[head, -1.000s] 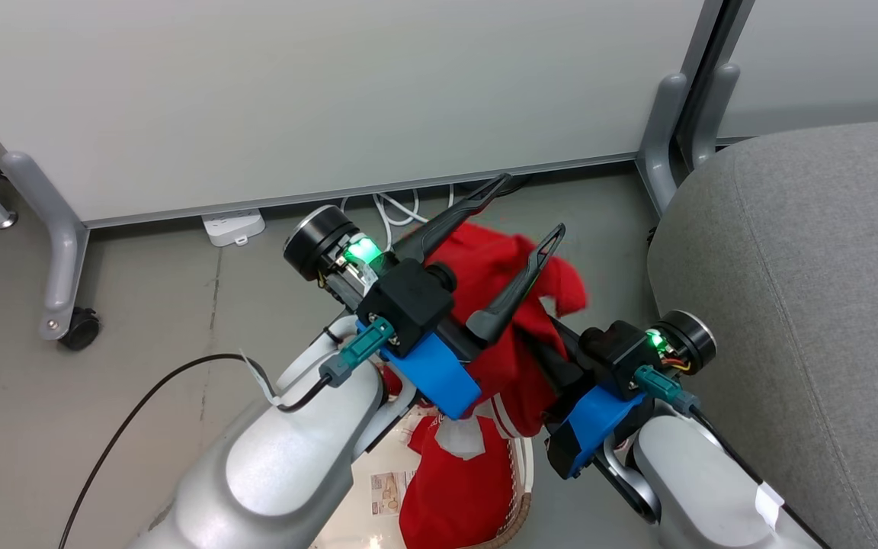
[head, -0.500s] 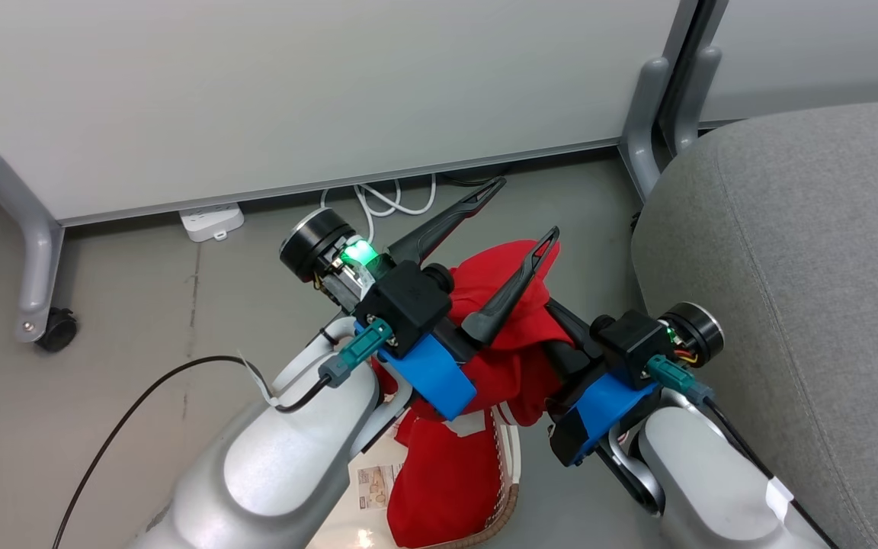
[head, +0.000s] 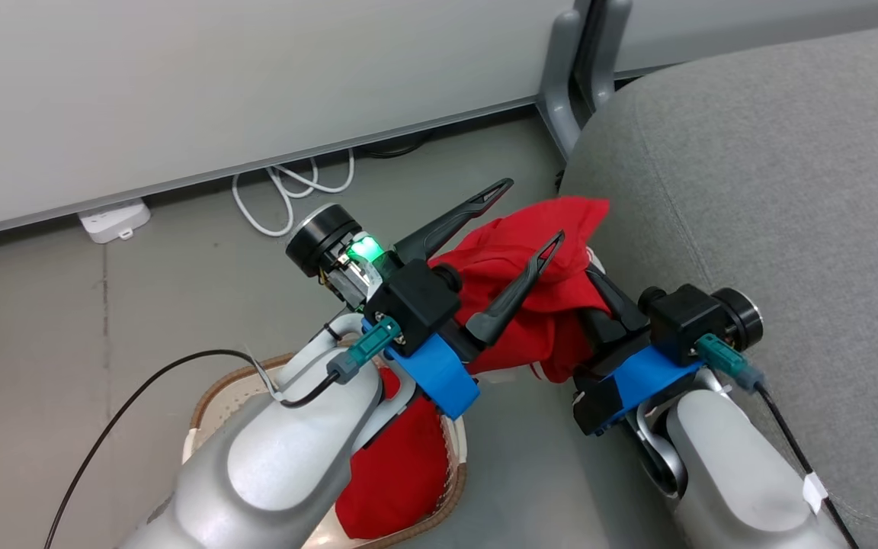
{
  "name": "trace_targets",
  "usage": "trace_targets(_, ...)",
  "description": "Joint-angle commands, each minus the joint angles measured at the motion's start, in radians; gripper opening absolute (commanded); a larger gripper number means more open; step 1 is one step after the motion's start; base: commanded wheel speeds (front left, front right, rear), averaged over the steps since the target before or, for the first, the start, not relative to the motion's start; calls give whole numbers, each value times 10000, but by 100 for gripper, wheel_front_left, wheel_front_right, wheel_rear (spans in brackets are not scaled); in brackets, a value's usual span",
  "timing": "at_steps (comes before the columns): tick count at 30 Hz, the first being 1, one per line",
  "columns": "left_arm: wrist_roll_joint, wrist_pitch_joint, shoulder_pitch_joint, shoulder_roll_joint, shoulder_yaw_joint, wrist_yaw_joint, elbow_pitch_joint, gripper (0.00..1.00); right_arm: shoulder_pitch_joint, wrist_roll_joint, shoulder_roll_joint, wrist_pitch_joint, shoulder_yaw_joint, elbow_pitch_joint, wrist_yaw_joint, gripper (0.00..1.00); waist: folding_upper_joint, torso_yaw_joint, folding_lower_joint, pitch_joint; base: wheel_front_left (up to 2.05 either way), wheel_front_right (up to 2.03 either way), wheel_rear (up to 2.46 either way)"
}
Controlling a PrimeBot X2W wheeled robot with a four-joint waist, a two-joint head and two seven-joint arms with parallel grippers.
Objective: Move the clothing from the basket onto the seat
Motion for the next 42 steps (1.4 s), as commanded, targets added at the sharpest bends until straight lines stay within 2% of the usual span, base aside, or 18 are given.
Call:
trace_targets(1, 7, 14, -146, 71, -30, -27, 31, 100, 139, -52, 68, -11, -202, -141, -7, 0, 0, -400, 1, 260, 0, 0, 0)
trace_targets(16, -19, 196, -320, 59, -659, -182, 163, 100, 786, -271, 383, -10, -2371, -1027, -7, 0, 0, -2015, 1, 922, 0, 0, 0)
trace_targets(25, -96, 277, -363, 72, -995, -269, 222, 100, 1222, -323, 533, -10, -3157, -1308, -7, 0, 0, -2904, 1, 1266, 0, 0, 0)
trace_targets(34, -161, 272, -416, 94, -1195, -272, 316, 100, 1573, -328, 682, -9, -3526, -1414, -7, 0, 0, -3309, 1, 1464, 0, 0, 0)
trace_targets(42, -256, 215, -451, 82, -1247, -242, 342, 100, 1471, -357, 738, -11, -3705, -1430, -7, 0, 0, -3358, 1, 1505, 0, 0, 0)
